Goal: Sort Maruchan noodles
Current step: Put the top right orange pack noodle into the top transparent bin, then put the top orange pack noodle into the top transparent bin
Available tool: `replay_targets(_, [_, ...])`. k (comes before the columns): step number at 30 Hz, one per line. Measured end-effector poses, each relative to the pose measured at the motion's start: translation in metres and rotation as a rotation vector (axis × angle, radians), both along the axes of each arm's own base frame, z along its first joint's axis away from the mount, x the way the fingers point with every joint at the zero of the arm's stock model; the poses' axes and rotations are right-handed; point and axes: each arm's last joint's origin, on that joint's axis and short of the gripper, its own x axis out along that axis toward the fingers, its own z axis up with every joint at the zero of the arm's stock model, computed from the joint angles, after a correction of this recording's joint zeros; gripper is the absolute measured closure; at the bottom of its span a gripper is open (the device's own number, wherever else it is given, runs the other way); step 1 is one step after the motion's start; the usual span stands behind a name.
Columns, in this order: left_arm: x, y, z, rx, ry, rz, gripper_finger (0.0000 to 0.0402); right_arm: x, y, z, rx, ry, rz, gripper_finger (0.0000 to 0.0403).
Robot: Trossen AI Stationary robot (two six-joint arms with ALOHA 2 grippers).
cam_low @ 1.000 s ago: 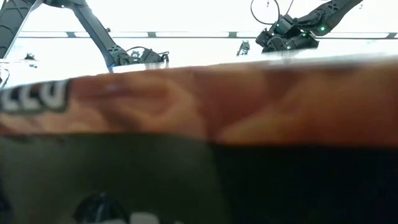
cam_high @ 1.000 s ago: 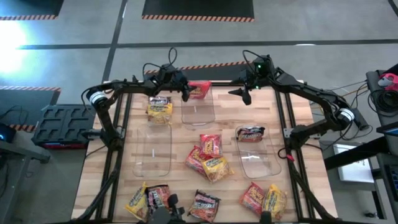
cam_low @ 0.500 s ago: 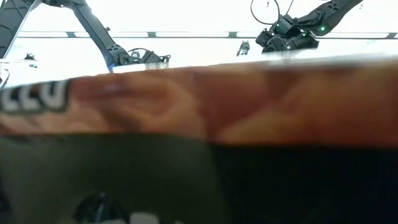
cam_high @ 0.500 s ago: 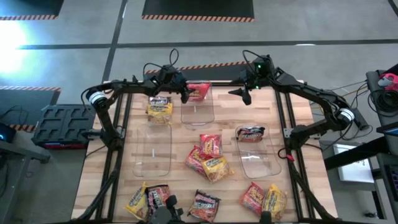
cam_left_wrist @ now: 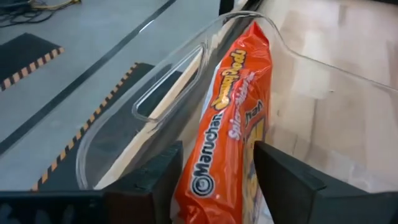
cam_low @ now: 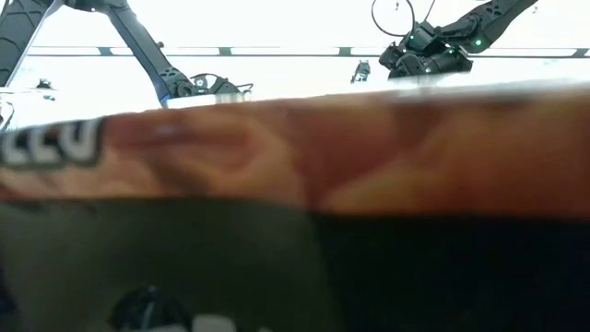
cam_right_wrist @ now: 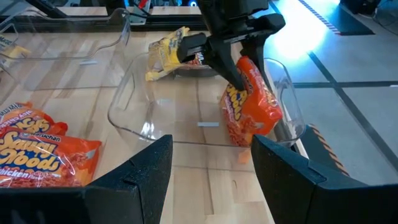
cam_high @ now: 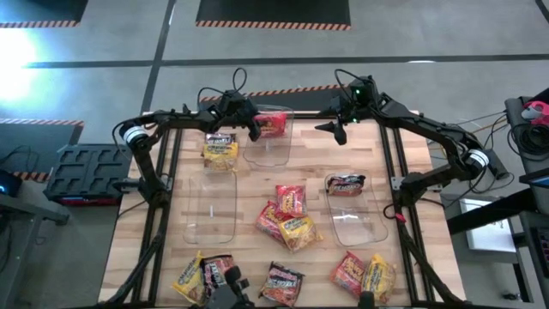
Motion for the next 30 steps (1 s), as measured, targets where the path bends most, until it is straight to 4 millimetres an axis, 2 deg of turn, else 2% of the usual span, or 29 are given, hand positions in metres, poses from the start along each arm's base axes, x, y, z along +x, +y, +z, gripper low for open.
replay_targets(9, [0.006,-0.005,0.009,0.010,-0.029,-0.039,0.0210,0.000,0.000,0.000,-0.001,0.001,0.001,0.0195])
replay_targets(23, [0.019,0.001,0.045,0.122,-0.093,-0.062,0.0210,-0.002,0.002,-0.004,0.034,0.038,0.005,0.0195])
replay_targets(26, [0.024,0.000,0.057,0.083,-0.076,-0.103,0.0210,-0.001,0.003,-0.005,0.044,0.034,0.015,0.0195])
replay_targets(30, [0.027,-0.006,0.070,-0.068,-0.017,-0.217,0.0210,0.003,0.010,-0.004,0.142,0.001,0.075,0.0195])
